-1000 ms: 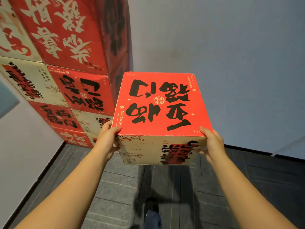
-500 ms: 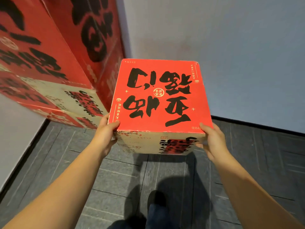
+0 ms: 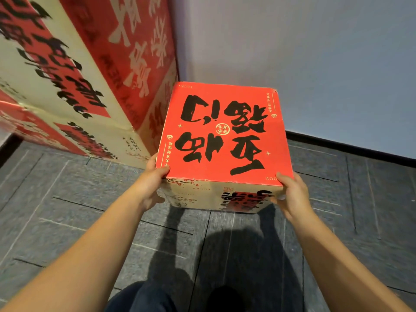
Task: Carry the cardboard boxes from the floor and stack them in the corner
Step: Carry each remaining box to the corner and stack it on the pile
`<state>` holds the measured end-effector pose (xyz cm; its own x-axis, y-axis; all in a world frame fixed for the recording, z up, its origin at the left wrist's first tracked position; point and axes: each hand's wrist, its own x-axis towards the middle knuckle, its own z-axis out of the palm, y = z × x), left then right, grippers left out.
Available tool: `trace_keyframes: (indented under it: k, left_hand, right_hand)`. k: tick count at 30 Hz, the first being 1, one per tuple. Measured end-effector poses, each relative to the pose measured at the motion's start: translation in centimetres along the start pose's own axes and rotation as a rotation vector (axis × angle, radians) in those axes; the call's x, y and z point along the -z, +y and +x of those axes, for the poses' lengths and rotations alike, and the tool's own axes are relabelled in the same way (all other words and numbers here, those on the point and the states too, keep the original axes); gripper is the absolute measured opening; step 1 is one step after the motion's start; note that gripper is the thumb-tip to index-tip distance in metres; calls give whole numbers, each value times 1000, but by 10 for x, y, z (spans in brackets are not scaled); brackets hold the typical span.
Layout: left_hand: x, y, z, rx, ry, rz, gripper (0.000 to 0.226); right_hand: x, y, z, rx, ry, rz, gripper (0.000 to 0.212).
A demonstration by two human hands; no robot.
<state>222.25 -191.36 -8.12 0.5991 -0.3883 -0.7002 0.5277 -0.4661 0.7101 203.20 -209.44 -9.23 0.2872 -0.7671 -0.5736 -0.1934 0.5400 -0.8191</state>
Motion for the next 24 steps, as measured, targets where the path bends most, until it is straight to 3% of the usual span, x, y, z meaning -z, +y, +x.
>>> trace_keyframes:
  k: [5,9,14,24]
  left_hand:
    - [2,1,9,53,-74,69,40]
    - [4,6,24,58,38,-198,15]
    - [11,17,43,38,178,-373,26]
    - [15,49,71,51,215,-474,27]
  right_hand:
    - [5,11,15,-26,-27,-87,27]
    - [-5,6,20,-36,-47,-118,25]
    - [-28,1,32,-7,-124,-118,23]
    - [-53,-3,43,-31,-187,-48,33]
